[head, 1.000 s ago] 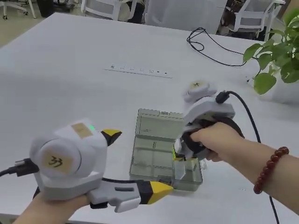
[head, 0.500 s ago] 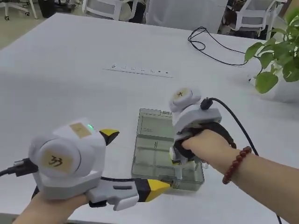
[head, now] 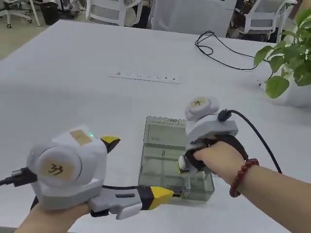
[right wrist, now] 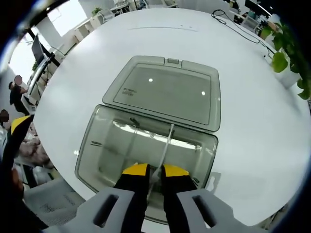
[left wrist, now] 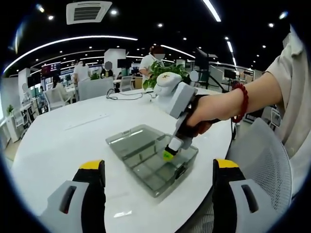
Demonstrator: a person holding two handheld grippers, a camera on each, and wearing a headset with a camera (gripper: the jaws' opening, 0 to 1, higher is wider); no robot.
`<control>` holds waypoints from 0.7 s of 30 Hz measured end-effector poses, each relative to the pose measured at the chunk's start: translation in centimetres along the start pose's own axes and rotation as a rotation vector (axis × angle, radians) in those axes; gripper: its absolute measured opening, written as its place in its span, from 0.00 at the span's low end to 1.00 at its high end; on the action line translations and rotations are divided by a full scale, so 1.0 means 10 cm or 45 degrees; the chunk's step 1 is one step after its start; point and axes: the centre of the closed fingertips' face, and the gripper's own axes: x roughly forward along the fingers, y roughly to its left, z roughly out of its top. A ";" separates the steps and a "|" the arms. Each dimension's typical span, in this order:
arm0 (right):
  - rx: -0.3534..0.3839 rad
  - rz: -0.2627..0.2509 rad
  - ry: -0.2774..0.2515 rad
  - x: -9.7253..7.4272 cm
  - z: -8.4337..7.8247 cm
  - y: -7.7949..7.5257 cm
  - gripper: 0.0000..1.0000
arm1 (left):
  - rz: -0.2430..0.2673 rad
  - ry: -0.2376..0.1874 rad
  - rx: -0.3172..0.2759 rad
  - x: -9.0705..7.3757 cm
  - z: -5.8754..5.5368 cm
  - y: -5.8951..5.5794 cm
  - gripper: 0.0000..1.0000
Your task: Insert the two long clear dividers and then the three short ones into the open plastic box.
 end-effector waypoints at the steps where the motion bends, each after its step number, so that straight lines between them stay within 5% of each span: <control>1: 0.005 0.010 -0.007 0.00 0.00 0.00 0.12 | 0.002 0.001 -0.001 -0.01 0.00 0.01 0.93; 6: 0.014 0.060 -0.054 -0.05 0.00 0.04 0.22 | 0.018 -0.002 -0.009 -0.04 0.01 0.04 0.93; 21: -0.208 0.190 -0.309 -0.31 0.13 0.14 0.47 | 0.061 0.002 -0.009 -0.12 0.04 0.12 0.94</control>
